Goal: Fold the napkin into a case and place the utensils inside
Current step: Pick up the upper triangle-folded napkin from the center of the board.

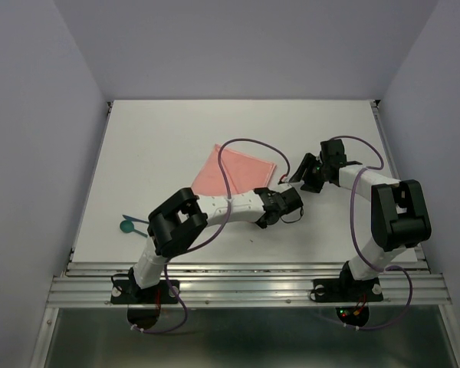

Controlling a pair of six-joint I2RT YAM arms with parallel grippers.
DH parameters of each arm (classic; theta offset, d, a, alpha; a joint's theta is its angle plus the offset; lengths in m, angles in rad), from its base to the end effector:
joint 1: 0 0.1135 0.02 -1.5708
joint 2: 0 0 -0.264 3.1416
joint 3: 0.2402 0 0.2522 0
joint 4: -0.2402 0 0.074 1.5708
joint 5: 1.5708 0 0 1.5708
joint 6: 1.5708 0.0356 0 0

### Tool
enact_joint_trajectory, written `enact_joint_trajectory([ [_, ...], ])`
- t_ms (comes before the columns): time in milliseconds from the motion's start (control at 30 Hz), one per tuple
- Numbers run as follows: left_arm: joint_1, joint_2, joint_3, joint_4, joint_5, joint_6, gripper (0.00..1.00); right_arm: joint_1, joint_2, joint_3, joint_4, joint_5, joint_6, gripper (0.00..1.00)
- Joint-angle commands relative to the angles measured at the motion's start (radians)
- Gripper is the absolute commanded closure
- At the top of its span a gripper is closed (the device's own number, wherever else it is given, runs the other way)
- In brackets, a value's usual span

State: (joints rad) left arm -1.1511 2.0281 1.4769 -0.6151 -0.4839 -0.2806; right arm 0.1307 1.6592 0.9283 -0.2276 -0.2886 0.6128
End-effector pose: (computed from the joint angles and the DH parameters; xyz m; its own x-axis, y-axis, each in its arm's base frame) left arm 0.1855 -0.3751 0.1762 -0.5631 0.6605 -0.4966 0.6013 0.7397 0.3020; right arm 0.3238 0.0528 0.1691 -0.8289 0.4472 -0.3362 0.2318 0.8214 0.5211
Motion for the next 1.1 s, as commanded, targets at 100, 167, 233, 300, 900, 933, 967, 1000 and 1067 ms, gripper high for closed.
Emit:
enact_joint_trajectory([
  [100, -0.01, 0.012, 0.005, 0.008, -0.025, 0.02, 0.58, 0.001, -0.016, 0.017, 0.014, -0.004, -0.016, 0.4],
  [167, -0.012, 0.018, 0.0, 0.011, -0.027, 0.023, 0.6, 0.001, -0.018, 0.017, 0.014, -0.004, -0.015, 0.4],
  [233, -0.012, 0.021, 0.0, 0.014, -0.03, 0.026, 0.61, 0.001, -0.016, 0.017, 0.014, -0.006, -0.015, 0.4],
  [300, -0.012, 0.026, 0.0, 0.017, -0.027, 0.032, 0.62, 0.001, -0.016, 0.017, 0.014, -0.006, -0.015, 0.4],
  [900, -0.03, -0.009, 0.03, 0.015, -0.041, 0.038, 0.44, 0.001, -0.026, 0.012, 0.013, -0.004, -0.015, 0.4],
  [933, -0.033, -0.006, 0.023, 0.023, -0.038, 0.038, 0.45, 0.001, -0.029, 0.012, 0.013, -0.004, -0.015, 0.4],
  [967, -0.036, 0.0, 0.013, 0.026, -0.035, 0.037, 0.47, 0.001, -0.027, 0.01, 0.013, -0.004, -0.015, 0.4],
  [1000, -0.038, 0.003, 0.01, 0.029, -0.032, 0.035, 0.48, 0.001, -0.029, 0.007, 0.014, -0.004, -0.015, 0.4],
  [1067, -0.039, 0.015, 0.002, 0.037, -0.027, 0.034, 0.51, 0.001, -0.032, 0.006, 0.013, -0.003, -0.015, 0.4],
])
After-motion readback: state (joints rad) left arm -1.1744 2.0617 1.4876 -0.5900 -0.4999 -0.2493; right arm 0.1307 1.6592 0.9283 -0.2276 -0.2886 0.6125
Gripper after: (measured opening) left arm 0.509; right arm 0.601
